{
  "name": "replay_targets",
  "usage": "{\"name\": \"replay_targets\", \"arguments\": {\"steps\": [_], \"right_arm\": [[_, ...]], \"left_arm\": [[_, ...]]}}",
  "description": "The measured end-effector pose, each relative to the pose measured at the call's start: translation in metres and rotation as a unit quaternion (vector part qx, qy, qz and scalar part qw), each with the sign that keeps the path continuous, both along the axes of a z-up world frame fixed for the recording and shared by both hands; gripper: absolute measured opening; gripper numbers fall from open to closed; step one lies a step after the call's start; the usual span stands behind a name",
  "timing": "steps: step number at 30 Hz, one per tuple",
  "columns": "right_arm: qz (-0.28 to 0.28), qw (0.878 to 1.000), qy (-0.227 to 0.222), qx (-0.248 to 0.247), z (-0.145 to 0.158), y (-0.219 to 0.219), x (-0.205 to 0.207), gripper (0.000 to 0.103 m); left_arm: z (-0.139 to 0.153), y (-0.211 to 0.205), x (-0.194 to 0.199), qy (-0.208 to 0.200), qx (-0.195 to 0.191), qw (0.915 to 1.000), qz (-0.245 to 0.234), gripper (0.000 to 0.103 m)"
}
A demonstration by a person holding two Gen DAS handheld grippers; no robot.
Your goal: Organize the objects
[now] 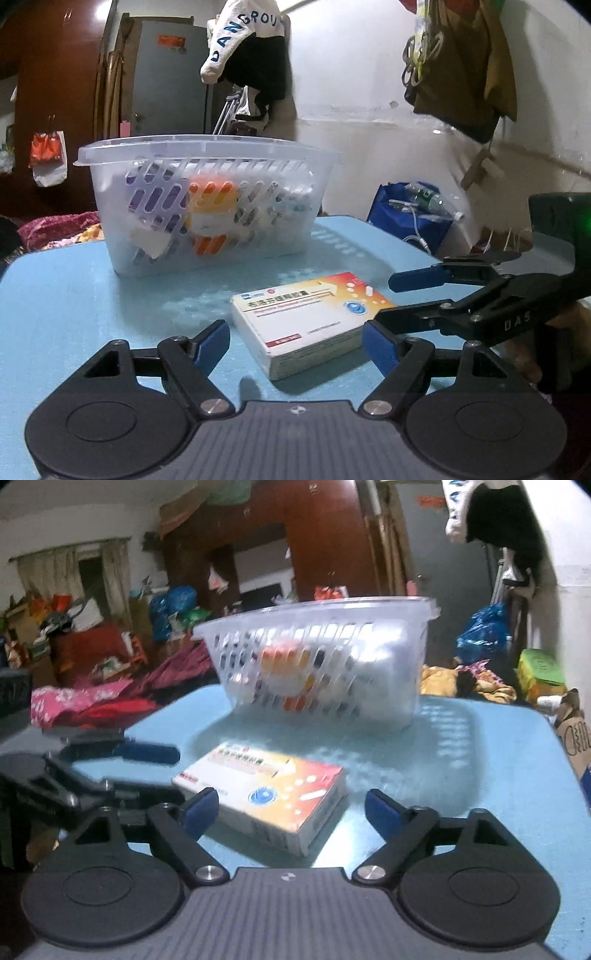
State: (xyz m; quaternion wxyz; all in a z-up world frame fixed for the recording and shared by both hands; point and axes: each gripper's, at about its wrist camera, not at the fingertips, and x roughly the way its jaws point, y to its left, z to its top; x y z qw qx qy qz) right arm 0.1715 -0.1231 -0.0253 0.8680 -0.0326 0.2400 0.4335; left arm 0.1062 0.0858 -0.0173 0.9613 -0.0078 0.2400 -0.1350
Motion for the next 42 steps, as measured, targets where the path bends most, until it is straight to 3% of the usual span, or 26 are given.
{"name": "replay_targets", "arguments": {"steps": [7,11,14,17,23,30,42], "right_arm": [[0.019,0.999,-0.008,-0.031,-0.006,0.007,-0.014,0.074],[0.027,0.999,-0.012,-0.039,-0.007,0.010,-0.016,0.066],[0.024,0.999,-0.017,-0.041,-0.008,0.010,-0.017,0.062],[0.020,0.999,-0.021,-0.043,-0.009,0.009,-0.018,0.058],[0.018,0.998,-0.028,-0.050,-0.009,0.011,-0.020,0.057],[0.017,0.998,-0.029,-0.057,-0.011,0.013,-0.019,0.056],[0.002,0.996,-0.087,-0.031,-0.005,0.006,-0.040,0.047]], "left_arm": [[-0.002,-0.008,0.015,0.020,0.001,0.9997,-0.012,0.073],[-0.003,-0.014,0.020,0.029,0.019,0.9993,-0.014,0.069],[-0.004,-0.017,0.018,0.024,0.034,0.9991,-0.003,0.059],[-0.004,-0.020,0.016,0.020,0.048,0.9986,-0.002,0.058],[-0.007,-0.032,0.012,0.012,0.091,0.9957,0.007,0.056],[-0.008,-0.035,0.010,0.008,0.097,0.9952,0.013,0.054],[-0.006,-0.036,-0.018,-0.075,0.084,0.9932,0.028,0.049]]}}
